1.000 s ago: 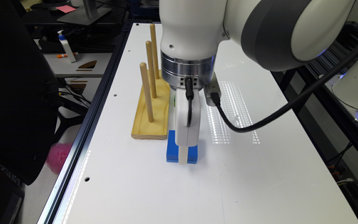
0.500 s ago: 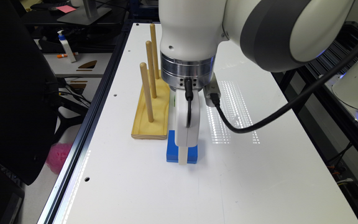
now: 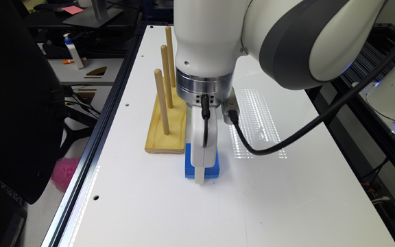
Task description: Pick up blue block.
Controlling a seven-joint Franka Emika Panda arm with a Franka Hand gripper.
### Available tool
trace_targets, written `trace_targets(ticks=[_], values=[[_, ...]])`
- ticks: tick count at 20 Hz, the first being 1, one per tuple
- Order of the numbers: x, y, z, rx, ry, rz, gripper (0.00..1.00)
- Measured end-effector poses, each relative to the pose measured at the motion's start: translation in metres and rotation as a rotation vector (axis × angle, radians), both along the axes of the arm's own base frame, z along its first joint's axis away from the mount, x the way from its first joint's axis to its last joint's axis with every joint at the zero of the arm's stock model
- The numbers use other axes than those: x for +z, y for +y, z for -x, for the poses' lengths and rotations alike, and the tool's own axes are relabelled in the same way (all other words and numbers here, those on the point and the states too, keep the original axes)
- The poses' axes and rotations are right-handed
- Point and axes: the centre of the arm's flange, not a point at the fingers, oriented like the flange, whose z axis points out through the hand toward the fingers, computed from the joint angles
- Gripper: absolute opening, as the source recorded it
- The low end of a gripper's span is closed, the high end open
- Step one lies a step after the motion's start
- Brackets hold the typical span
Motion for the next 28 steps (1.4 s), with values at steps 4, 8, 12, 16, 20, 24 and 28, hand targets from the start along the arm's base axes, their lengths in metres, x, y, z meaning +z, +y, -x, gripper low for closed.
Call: trace_targets(ticks=[4, 8, 12, 16, 20, 24, 28], values=[[0.000, 0.000, 0.000, 0.000, 0.000, 0.000, 0.00], [0.000, -0.001, 0.000, 0.000, 0.002, 0.002, 0.00], [0.010, -0.002, -0.001, 0.001, 0.000, 0.007, 0.00], [0.032, -0.002, -0.002, 0.005, 0.002, 0.018, 0.00], [0.057, -0.002, -0.003, 0.010, 0.001, 0.028, 0.00], [0.072, -0.002, -0.002, 0.013, -0.001, 0.033, 0.00], [0.091, -0.002, -0.001, 0.015, -0.005, 0.039, 0.00]])
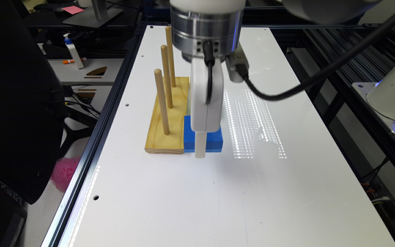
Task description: Pick up blue block.
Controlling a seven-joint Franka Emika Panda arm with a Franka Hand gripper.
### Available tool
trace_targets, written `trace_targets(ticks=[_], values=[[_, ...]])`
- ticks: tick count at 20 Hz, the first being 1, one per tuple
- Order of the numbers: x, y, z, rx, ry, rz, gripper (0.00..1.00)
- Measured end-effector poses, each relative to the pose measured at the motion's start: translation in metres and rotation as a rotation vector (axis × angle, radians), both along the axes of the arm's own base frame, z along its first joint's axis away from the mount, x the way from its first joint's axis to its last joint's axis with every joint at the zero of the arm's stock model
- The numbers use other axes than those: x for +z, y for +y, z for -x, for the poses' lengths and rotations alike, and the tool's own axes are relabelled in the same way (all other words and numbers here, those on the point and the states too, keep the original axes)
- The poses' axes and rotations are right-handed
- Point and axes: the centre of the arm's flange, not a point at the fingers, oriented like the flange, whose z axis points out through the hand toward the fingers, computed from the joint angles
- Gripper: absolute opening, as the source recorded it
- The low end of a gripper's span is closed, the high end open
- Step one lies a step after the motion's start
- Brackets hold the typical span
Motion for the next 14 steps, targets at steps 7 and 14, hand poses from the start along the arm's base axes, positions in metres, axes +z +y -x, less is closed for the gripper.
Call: trace_targets(ticks=[7, 14], values=[[0.046, 0.000, 0.005, 0.002, -0.009, 0.016, 0.00], [0.045, 0.000, 0.006, 0.002, -0.005, 0.017, 0.00]])
